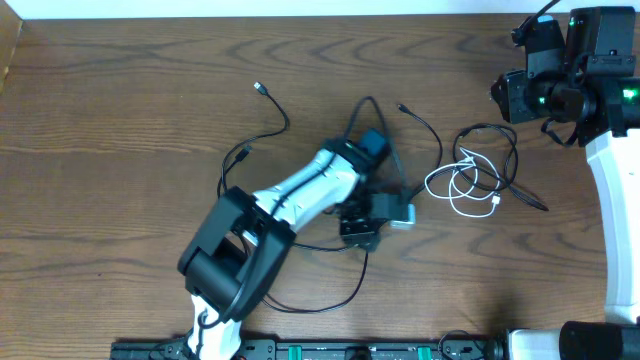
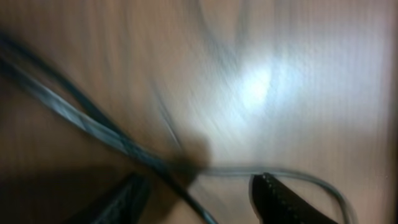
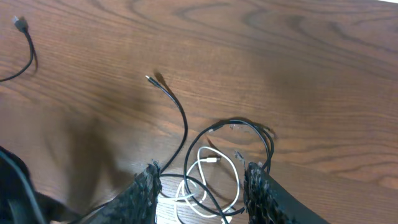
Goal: Untangle cables
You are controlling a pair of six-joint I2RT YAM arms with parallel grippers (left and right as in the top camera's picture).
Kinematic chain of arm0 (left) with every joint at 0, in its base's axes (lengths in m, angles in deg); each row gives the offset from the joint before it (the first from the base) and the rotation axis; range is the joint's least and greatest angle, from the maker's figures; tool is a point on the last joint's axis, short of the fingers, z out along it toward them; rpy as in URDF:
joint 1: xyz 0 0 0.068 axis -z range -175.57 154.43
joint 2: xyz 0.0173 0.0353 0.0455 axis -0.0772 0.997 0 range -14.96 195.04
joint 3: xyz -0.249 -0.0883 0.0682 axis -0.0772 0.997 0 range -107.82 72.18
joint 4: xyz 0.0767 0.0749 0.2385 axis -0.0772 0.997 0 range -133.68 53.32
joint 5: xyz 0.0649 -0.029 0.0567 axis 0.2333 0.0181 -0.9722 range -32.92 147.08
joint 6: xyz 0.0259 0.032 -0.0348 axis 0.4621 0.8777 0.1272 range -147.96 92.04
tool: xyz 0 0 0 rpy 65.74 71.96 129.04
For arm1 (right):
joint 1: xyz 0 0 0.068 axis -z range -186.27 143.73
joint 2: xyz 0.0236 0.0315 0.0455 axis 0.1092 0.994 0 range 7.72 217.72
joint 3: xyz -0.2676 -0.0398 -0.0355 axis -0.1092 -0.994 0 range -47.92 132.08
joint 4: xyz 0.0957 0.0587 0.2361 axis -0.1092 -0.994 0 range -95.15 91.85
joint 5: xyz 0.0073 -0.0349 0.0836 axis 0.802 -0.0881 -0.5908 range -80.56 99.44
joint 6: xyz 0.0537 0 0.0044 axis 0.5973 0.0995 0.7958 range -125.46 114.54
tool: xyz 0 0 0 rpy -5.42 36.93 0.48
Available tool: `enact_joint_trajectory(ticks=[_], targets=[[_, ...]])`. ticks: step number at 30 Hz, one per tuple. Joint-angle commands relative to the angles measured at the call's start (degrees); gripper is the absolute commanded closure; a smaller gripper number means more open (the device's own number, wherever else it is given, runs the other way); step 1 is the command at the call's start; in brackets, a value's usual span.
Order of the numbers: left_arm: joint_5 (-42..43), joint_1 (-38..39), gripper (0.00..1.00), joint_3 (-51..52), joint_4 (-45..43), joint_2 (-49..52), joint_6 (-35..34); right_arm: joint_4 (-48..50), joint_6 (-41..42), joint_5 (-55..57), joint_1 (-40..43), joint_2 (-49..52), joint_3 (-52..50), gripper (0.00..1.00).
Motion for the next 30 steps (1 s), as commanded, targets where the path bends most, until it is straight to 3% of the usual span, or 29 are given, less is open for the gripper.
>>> enact_joint_trajectory(ticks=[1,7,30], targets=[[-11.1,4.5,0.51,0.0,-10.5,-0.1,-15.0,-0.1,-0.4,0.6,-0.3,-0.3,0.5,0.59],[-17.1,4.7,0.5,0.0,-18.7,-0.1,-24.1,-0.2,0.1,0.6,-0.4,-0.3,0.5,0.6],[-17.1,4.2,0.45,0.0,-24.1,1.2,-27.0,-0.6,0.3,0.6,-0.4,-0.3,0.5,0.61]])
